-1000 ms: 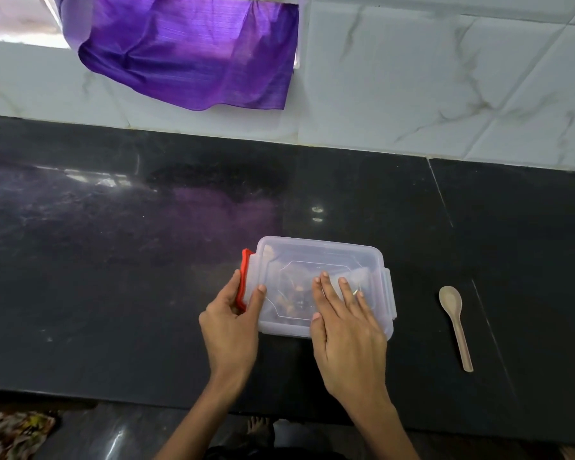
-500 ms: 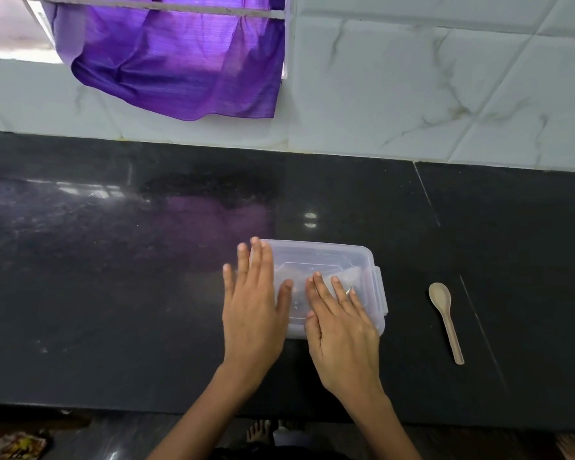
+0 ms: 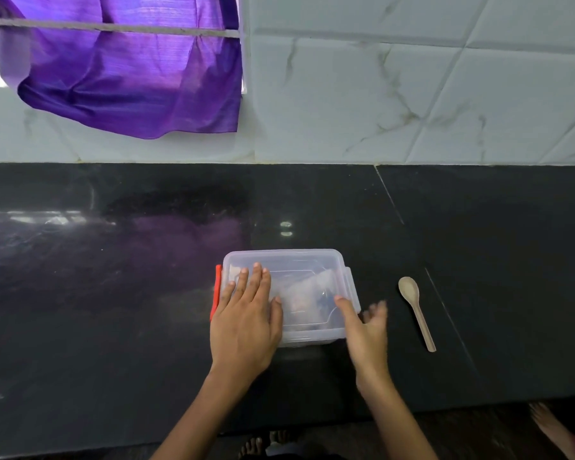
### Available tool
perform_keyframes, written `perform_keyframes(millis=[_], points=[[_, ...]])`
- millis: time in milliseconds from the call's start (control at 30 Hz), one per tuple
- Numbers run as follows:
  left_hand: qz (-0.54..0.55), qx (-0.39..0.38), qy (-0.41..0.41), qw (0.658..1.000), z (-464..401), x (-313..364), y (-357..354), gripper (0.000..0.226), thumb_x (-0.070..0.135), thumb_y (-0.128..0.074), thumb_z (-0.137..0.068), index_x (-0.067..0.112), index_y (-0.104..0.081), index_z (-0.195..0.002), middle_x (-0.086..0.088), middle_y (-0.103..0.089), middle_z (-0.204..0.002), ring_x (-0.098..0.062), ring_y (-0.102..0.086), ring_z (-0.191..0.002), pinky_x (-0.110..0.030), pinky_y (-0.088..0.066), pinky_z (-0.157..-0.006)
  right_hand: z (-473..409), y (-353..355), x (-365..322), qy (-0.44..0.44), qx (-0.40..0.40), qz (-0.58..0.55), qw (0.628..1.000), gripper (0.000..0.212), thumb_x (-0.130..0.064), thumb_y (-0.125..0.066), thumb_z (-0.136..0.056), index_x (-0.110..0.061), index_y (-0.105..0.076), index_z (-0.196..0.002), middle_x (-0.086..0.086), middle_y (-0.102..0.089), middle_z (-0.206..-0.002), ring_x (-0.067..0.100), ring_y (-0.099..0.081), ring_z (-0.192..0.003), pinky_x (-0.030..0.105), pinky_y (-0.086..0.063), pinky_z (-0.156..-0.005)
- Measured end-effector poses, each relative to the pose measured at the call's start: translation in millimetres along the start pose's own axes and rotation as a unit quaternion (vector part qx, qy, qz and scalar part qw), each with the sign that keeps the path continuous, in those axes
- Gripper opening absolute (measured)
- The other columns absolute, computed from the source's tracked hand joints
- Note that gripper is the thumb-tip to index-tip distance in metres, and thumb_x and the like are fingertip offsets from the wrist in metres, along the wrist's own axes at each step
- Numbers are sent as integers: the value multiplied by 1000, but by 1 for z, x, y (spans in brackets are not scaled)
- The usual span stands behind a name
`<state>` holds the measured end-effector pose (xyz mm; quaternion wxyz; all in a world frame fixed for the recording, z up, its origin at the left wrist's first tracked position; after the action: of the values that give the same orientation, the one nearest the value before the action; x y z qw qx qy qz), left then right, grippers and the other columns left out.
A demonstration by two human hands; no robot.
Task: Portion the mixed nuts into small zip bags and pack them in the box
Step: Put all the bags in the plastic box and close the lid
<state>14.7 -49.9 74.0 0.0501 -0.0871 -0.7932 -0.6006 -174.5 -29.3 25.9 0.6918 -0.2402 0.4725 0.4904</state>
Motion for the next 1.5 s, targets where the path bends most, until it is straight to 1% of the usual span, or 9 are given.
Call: perform_keyframes(millis=[167,300,533,933,1100,1200,1333,1400,1500], points=[[-1,9,-5,1000,0,1,0,53,35,-34,-91,5,-64,-122,-10,-62,-127,-27,-60,-118,-45,-33,-101,2,-16,13,-121,-97,-178,972,23,-25,-67,-83,-14,-66,-103,8,-73,-99,23,-67,-93,32,-53,-74],[-6,14,-8,1000,-1,1,-1,53,35,-33,-91,6,-63,-123,-10,-62,-128,-27,-59,-118,-45,-33,-101,0,-8,8,-74,-15,-243,967,37,-12,-76,-75,-17,-64,-109,6,-71,-102,23,-67,-96,40,-55,-83],[-8,32,-5,999,1,0,-3,53,36,-33,-91,6,-63,-123,-9,-61,-129,-26,-59,-119,-45,-32,-102,10,-7,-9,96,39,-118,988,46,-21,-62,-90,-26,-49,-134,-10,-58,-124,8,-57,-112,30,-49,-93],[82,27,-13,996,3,0,0,49,31,-35,-92,6,-62,-125,-8,-59,-131,-24,-58,-121,-38,-33,-105,10,-10,-20,164,21,18,986,46,-24,-46,-98,-19,-37,-144,-3,-46,-143,12,-43,-131,33,-40,-107],[348,190,17,918,15,-12,42,43,16,-40,-96,8,-45,-138,-3,-43,-145,-12,-38,-137,-21,-22,-116,7,-4,-30,128,-22,1,991,56,-27,-51,-96,-22,-29,-147,-9,-35,-149,9,-34,-136,29,-32,-110],[467,239,159,836,19,-37,54,45,12,-43,-96,18,-40,-140,6,-42,-145,-3,-39,-135,-18,-32,-110,-3,9,-43,117,12,-27,993,46,-28,-43,-100,-20,-37,-144,-7,-43,-143,9,-40,-131,28,-34,-107],[583,120,389,703,18,-74,15,40,13,-43,-101,12,-45,-141,-2,-48,-142,-15,-47,-129,-25,-39,-105,-28,17,-44,51,13,-48,997,34,-17,-41,-101,-17,-49,-134,0,-57,-131,18,-52,-123,35,-41,-105],[598,37,409,688,17,-76,-1,36,18,-48,-99,11,-51,-135,-8,-58,-132,-22,-56,-119,-38,-47,-101,-30,11,-42,8,-23,-42,999,28,-18,-45,-100,-18,-55,-126,0,-63,-118,19,-59,-113,40,-47,-100],[648,-30,378,660,15,-66,-6,24,17,-53,-96,17,-63,-118,2,-72,-103,-13,-70,-87,-29,-60,-70,-23,-1,-36,-25,-67,-1,997,16,-25,-51,-97,-19,-65,-96,1,-70,-89,21,-68,-87,41,-56,-82]])
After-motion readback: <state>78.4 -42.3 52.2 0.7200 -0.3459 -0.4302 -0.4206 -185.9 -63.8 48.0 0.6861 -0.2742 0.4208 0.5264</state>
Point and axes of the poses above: each hand's wrist, its own z-axis away from the middle knuckle, its own y-axis out of the back of the hand, x = y × z, the point moved 7 cm from there along -z, towards the middle knuckle
